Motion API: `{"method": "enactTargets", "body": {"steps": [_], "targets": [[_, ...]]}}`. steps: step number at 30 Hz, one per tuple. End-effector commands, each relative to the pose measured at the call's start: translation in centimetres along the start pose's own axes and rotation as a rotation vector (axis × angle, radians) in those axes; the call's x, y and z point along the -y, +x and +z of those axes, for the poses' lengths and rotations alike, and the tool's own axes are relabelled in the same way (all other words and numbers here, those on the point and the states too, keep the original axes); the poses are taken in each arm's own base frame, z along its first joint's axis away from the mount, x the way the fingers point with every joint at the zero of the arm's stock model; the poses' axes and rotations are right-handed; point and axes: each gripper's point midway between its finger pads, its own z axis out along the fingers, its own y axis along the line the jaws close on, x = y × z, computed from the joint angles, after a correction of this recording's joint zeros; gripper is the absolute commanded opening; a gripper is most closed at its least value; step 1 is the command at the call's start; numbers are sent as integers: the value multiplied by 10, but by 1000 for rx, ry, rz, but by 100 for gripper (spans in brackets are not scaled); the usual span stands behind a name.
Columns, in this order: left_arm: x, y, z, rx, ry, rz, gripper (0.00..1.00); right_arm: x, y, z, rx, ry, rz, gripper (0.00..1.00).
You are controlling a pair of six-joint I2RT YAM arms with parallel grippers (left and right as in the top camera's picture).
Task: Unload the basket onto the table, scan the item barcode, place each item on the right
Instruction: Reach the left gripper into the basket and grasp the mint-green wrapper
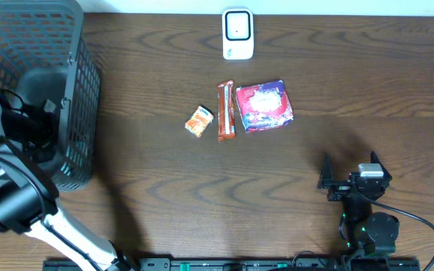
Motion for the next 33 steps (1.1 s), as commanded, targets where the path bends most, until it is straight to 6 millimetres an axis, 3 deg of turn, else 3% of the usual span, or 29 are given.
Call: {"method": "enactTargets", "body": {"steps": [1,3,6,9,10,15,18,24,25,26,27,28,31,32,33], "targets": [[-4,0,16,-47,38,14,63,2,0,0,0,8,-11,99],[-14,-1,18,-55,-13,-9,54,2,0,0,0,8,-11,99],[-37,-4,16,-47,-141,-104,22,2,0,0,0,8,-11,99],[-43,-5,15,-39,-171,-130,19,2,0,0,0,8,-11,99],[-44,-6,15,-35,-172,-132,8,2,0,0,0,8,-11,99],[-46,-22,-4,40,-193,-166,7,2,0,0,0,8,-11,99],[-48,-38,-34,142,-234,-237,7,2,0,0,0,8,-11,99],[-29,-60,-97,343,-254,-249,8,2,0,0,0,8,-11,99],[-27,-60,-102,359,-255,-253,12,2,0,0,0,8,-11,99],[-25,-60,-105,374,-250,-280,37,2,0,0,0,8,-11,99],[-25,-59,-105,381,-242,-325,56,2,0,0,0,8,-11,99],[-25,-58,-105,382,-233,-372,65,2,0,0,0,7,-11,99],[-25,-48,-97,350,-202,-562,68,2,0,0,0,8,-11,99],[-24,-42,-94,331,-195,-619,73,2,0,0,0,8,-11,99],[-24,-36,-90,305,-191,-672,93,2,0,0,0,8,-11,99]]}}
